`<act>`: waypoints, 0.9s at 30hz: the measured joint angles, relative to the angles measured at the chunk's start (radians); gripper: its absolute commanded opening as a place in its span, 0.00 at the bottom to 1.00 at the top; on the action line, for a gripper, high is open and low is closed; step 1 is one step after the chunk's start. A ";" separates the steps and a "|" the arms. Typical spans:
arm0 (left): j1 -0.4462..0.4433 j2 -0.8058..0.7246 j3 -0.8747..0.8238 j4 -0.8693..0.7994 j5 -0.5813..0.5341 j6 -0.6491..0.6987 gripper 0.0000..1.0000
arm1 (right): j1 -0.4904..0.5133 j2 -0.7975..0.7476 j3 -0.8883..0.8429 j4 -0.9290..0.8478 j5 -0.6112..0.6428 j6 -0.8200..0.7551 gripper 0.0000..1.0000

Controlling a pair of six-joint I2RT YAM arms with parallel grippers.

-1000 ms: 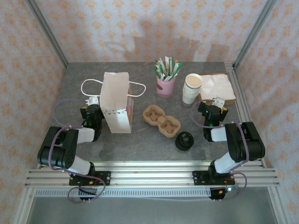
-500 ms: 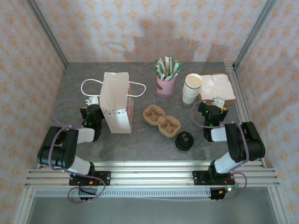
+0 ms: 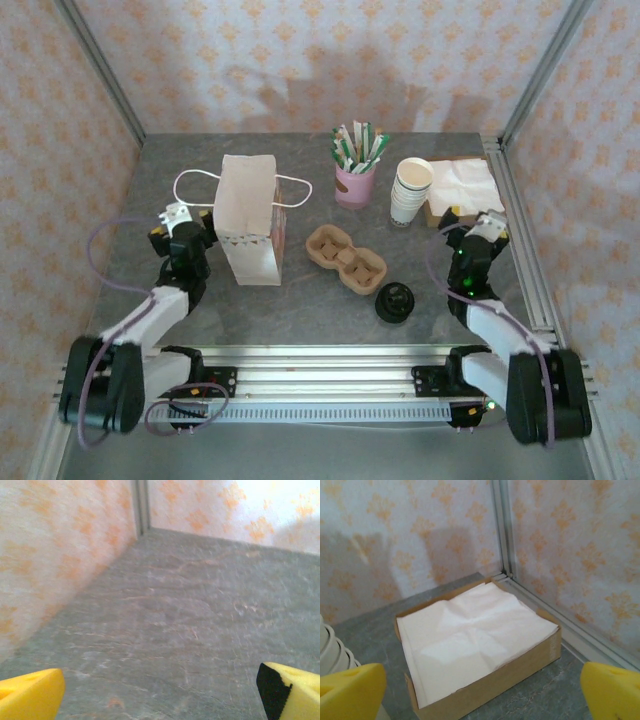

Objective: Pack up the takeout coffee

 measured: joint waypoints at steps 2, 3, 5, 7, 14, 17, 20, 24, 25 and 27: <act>0.000 -0.113 -0.003 -0.096 -0.021 -0.048 1.00 | 0.000 -0.077 0.026 -0.135 0.013 0.044 0.99; 0.000 -0.180 -0.003 -0.161 -0.035 -0.084 1.00 | 0.000 -0.108 0.051 -0.225 0.016 0.071 0.99; 0.000 -0.290 0.000 -0.286 -0.068 -0.163 1.00 | -0.001 -0.151 0.121 -0.398 0.019 0.123 0.99; 0.000 -0.386 0.014 -0.447 -0.103 -0.269 1.00 | -0.003 -0.173 0.206 -0.564 0.018 0.177 0.99; 0.001 -0.700 0.091 -0.903 -0.117 -0.512 1.00 | -0.008 -0.213 0.383 -0.959 -0.003 0.367 0.99; 0.001 -0.790 0.171 -1.017 -0.048 -0.529 1.00 | -0.008 -0.227 0.446 -1.091 -0.043 0.436 0.99; 0.001 -0.820 0.295 -1.101 0.032 -0.527 0.99 | -0.010 -0.234 0.533 -1.178 -0.116 0.473 0.98; 0.001 -0.784 0.479 -1.173 0.179 -0.498 0.96 | -0.010 -0.223 0.673 -1.245 -0.235 0.504 0.90; 0.001 -0.763 0.515 -1.183 0.220 -0.491 0.94 | -0.010 -0.216 0.702 -1.255 -0.262 0.508 0.87; 0.001 -0.695 0.597 -1.202 0.337 -0.475 0.91 | -0.010 -0.192 0.754 -1.277 -0.317 0.517 0.78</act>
